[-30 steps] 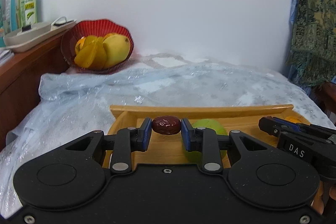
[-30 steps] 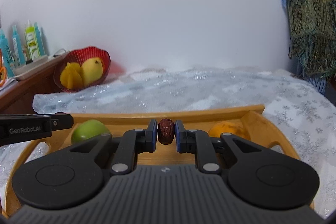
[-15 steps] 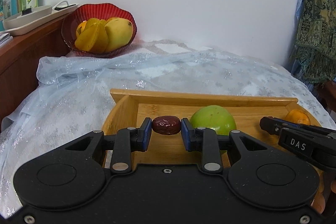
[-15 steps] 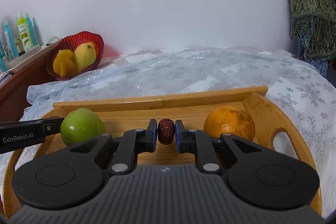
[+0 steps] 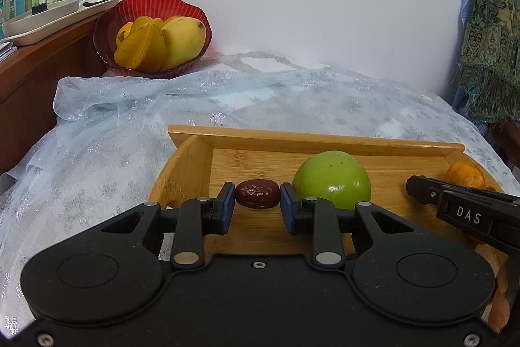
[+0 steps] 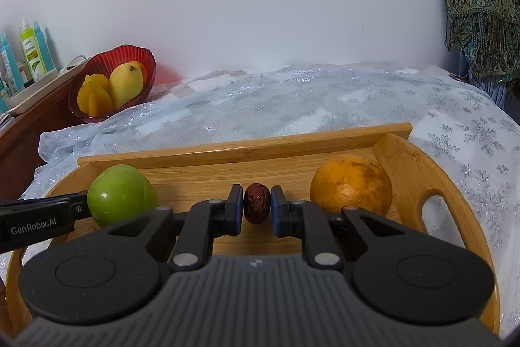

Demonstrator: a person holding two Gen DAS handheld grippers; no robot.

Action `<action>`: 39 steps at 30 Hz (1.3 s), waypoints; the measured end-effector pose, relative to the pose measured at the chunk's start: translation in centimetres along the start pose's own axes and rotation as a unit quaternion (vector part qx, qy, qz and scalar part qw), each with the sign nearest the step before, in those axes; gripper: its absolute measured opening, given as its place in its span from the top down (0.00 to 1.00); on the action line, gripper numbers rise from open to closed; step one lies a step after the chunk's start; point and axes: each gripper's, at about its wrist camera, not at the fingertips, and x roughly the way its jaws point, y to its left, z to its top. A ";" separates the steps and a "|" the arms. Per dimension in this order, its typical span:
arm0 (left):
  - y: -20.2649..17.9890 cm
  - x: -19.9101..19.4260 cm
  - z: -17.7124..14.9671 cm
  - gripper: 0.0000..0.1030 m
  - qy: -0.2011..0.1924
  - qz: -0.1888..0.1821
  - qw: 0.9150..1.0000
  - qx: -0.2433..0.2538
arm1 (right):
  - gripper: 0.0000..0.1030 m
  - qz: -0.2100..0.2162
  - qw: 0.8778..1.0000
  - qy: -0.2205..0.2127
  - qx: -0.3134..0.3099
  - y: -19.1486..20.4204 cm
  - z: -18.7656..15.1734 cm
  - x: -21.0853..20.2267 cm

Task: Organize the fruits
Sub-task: 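Lift and carry both dates over the tray beside the green apple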

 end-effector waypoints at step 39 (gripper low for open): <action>0.0 0.5 -0.2 0.69 0.014 0.003 1.000 -0.001 | 0.76 -0.001 1.000 0.011 0.001 -0.2 0.0 0.2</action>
